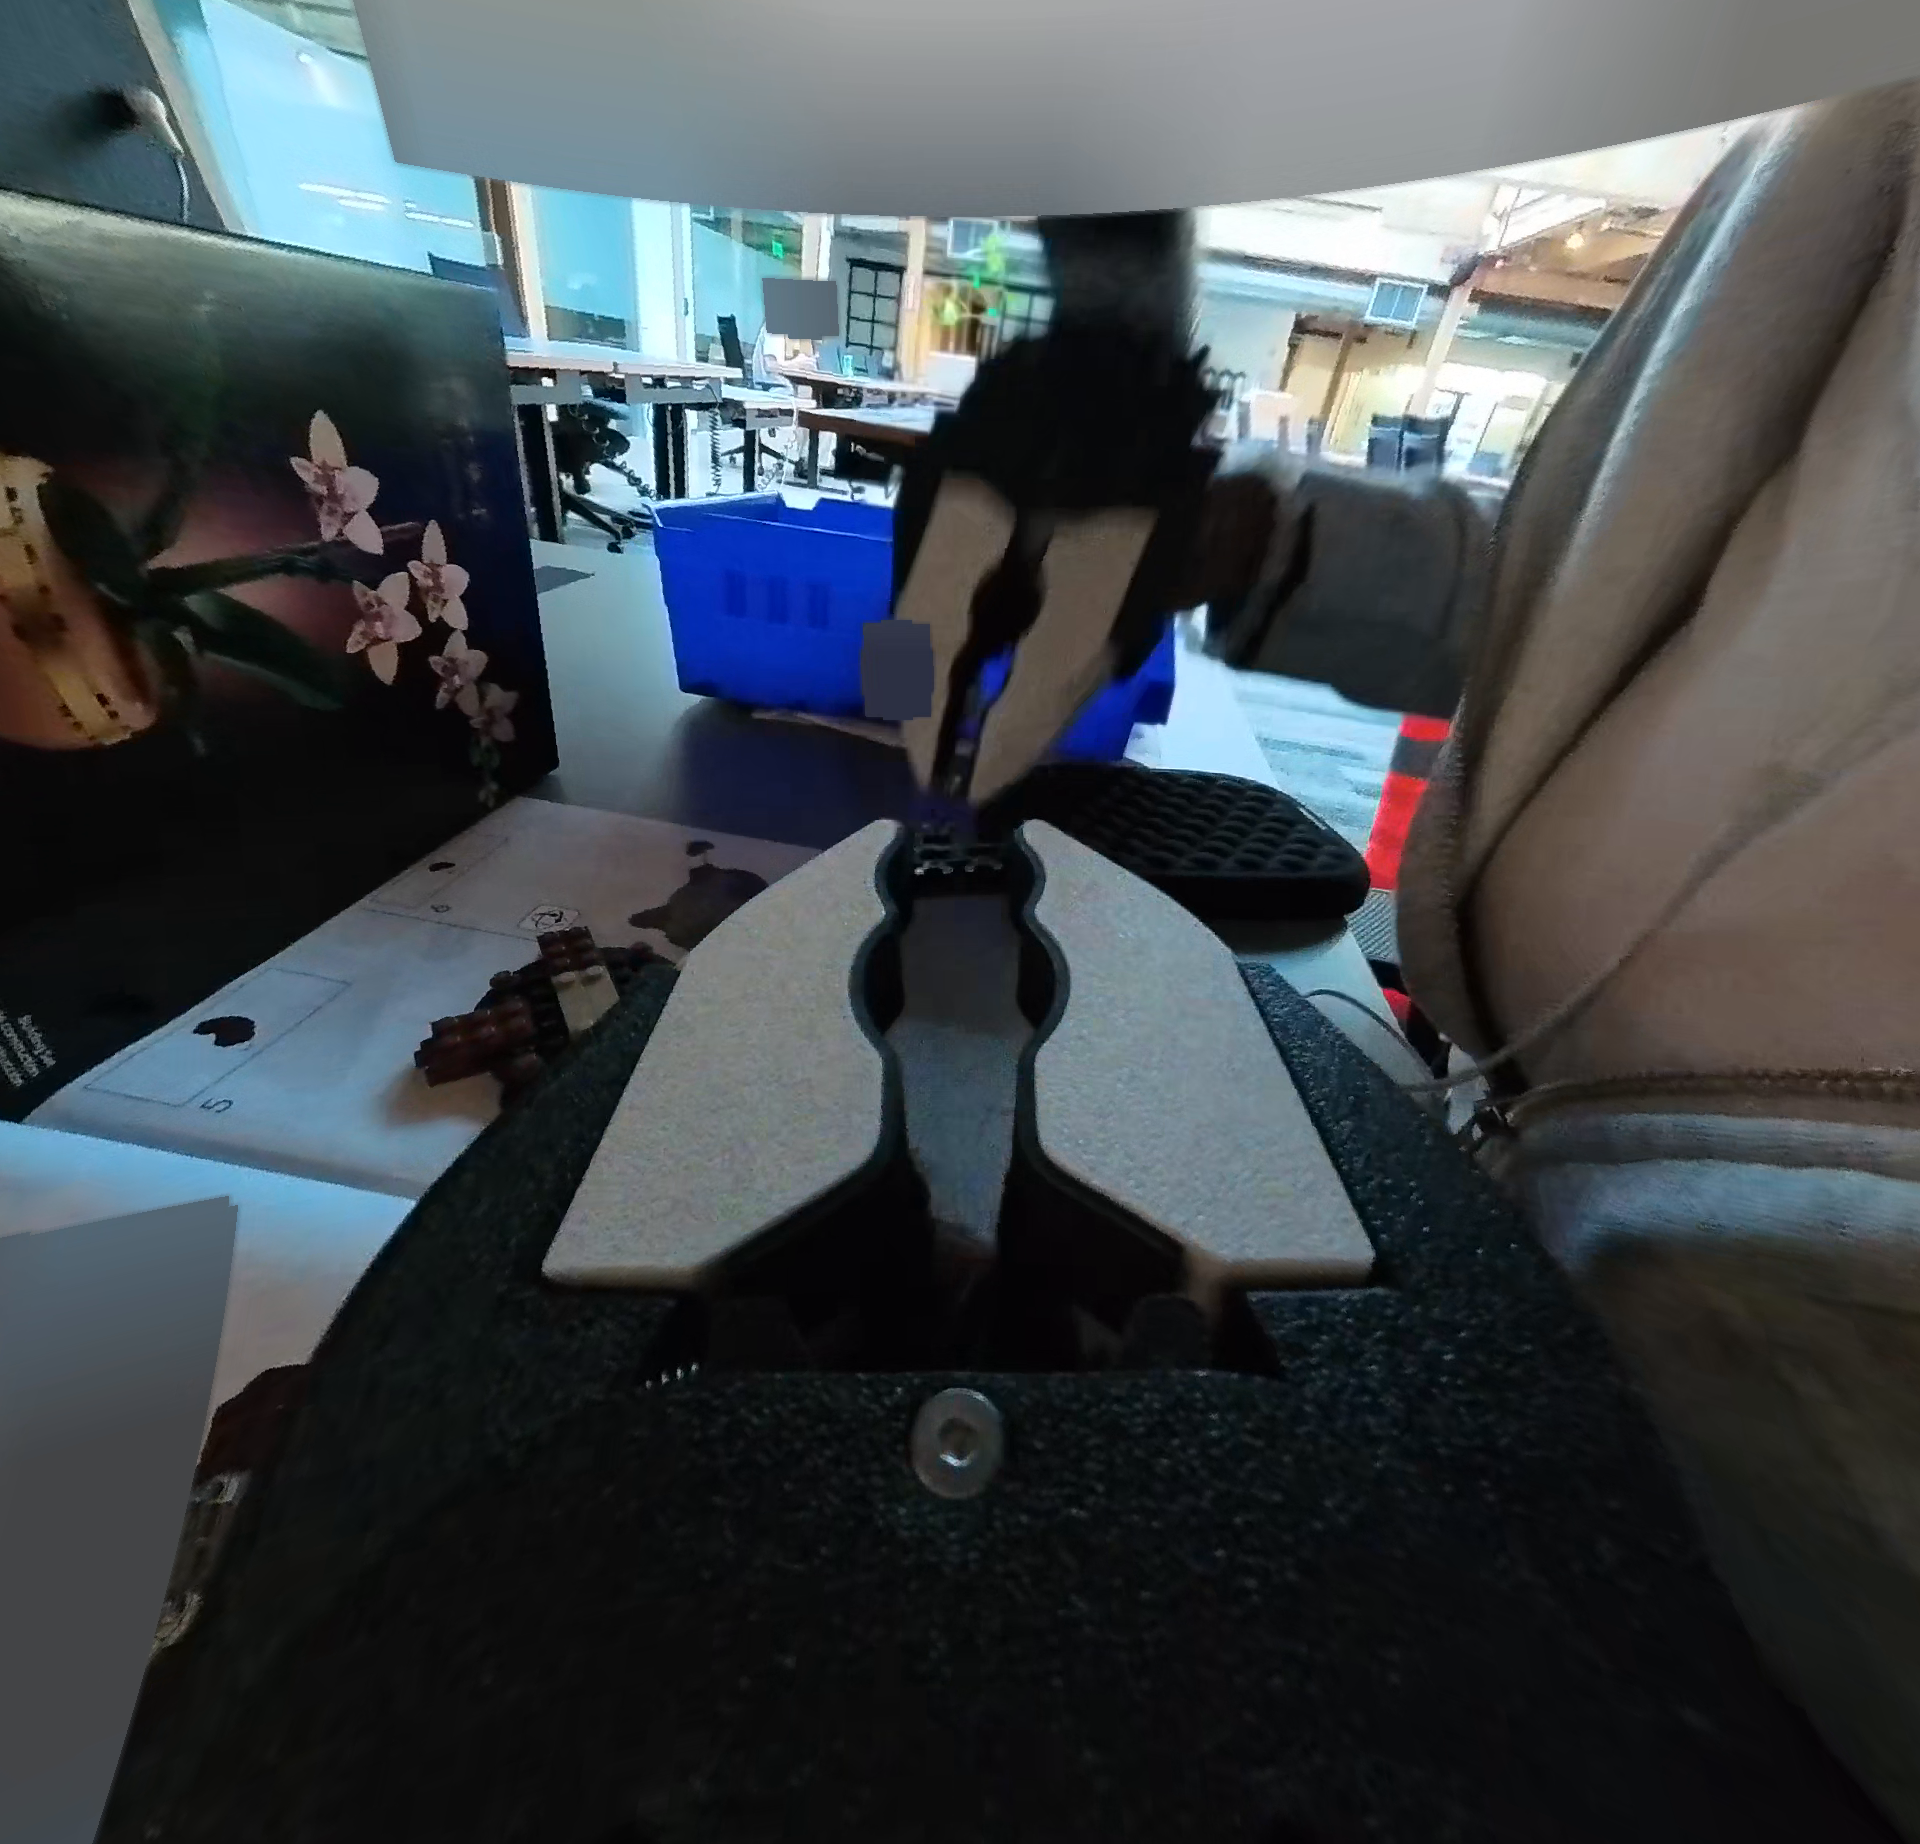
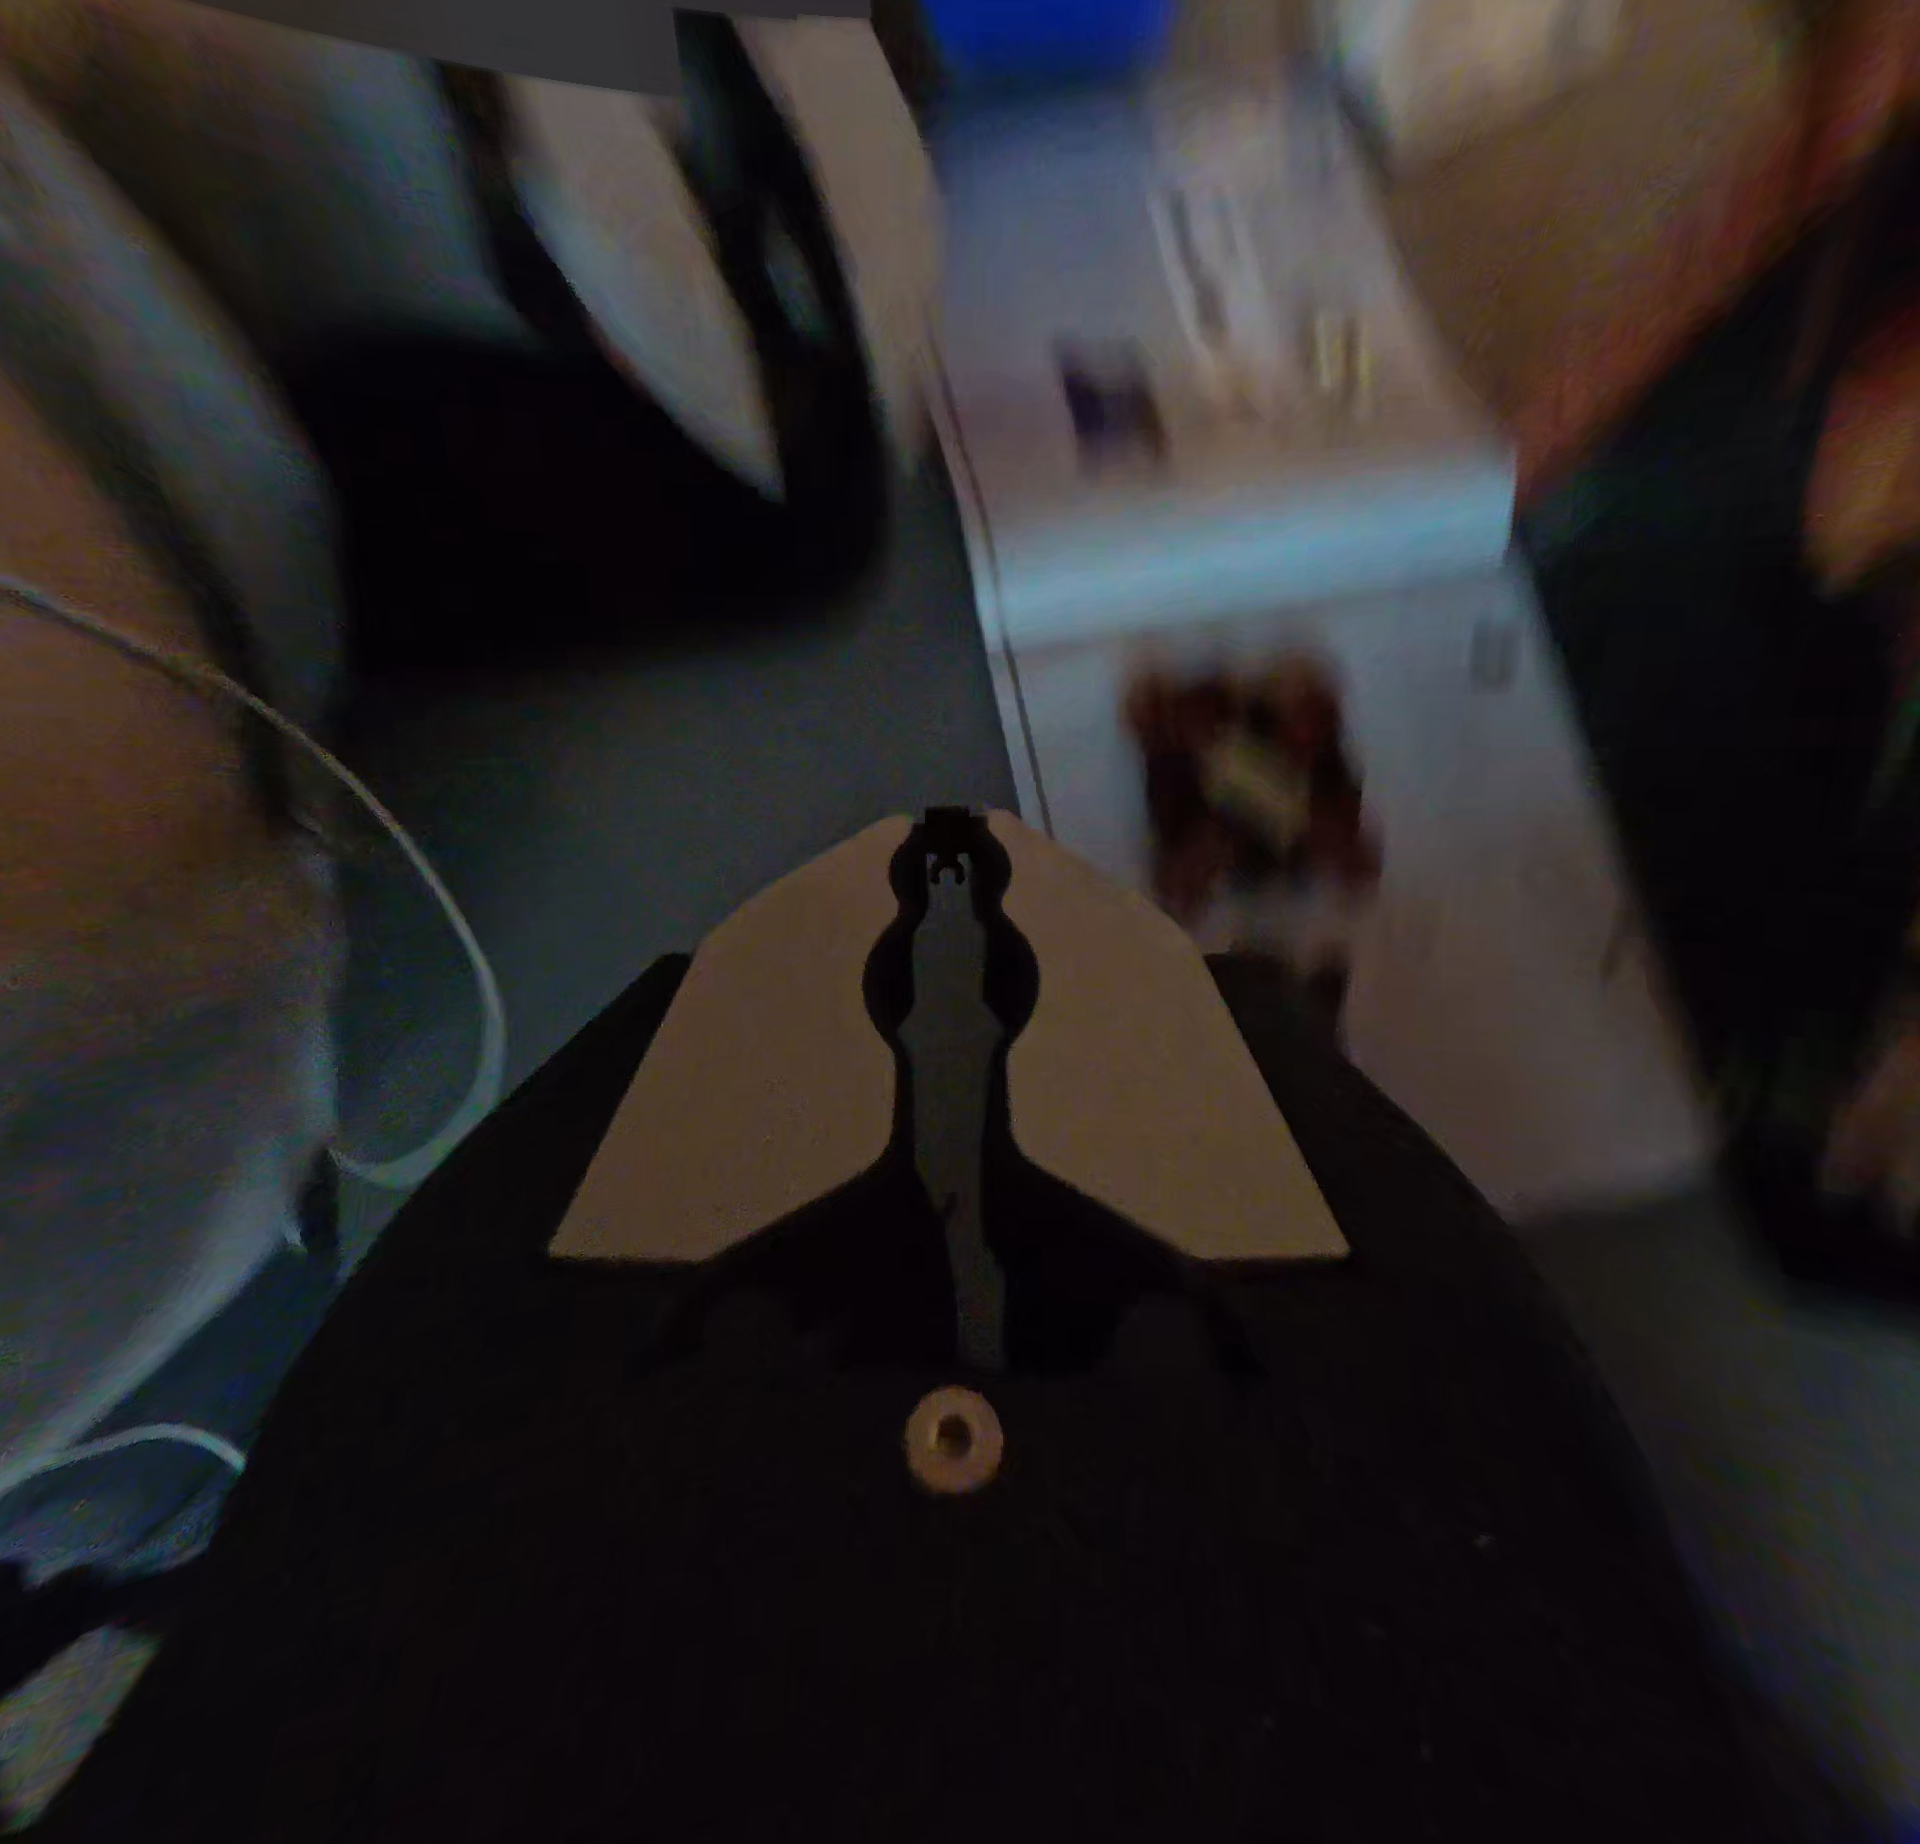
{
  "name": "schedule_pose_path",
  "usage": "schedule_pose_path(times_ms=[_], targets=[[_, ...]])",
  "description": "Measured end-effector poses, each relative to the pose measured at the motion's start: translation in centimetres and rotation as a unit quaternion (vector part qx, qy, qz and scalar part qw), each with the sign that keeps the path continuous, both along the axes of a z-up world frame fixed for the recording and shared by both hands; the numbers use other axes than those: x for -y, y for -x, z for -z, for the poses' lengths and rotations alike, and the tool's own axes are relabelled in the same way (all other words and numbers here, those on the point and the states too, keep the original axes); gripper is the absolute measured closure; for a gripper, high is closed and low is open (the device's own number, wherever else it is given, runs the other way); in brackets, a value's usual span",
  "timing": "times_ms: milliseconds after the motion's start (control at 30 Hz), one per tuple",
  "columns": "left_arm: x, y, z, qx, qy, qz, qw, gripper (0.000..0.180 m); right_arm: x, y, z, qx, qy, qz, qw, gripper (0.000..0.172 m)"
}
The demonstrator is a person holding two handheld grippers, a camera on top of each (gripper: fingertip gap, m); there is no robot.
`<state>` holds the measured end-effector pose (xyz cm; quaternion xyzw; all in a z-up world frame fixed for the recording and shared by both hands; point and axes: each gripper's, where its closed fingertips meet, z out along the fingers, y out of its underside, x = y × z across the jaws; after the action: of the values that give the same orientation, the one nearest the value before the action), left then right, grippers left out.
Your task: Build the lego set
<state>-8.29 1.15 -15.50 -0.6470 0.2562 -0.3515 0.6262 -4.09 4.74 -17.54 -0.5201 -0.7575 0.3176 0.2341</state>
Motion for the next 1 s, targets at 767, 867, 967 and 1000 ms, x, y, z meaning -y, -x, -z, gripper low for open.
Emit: schedule_pose_path(times_ms=[767,867,967,1000], targets=[[1.2,0.2,-2.0,0.014,-0.094,-0.025,0.995,0.164,5.7,5.5,-3.9,0.071,-0.057,-0.149,0.985,0.166],[1.2,0.2,-2.1,0.017,-0.099,-0.026,0.995,0.164,5.8,5.5,-4.0,0.08,-0.062,-0.155,0.983,0.166],[1.3,0.3,-2.5,0.031,-0.106,-0.027,0.993,0.164,5.8,5.6,-4.4,0.087,-0.054,-0.159,0.982,0.165],[1.4,0.3,-2.7,0.036,-0.108,-0.026,0.993,0.164,5.9,5.6,-4.5,0.09,-0.051,-0.161,0.981,0.165]])
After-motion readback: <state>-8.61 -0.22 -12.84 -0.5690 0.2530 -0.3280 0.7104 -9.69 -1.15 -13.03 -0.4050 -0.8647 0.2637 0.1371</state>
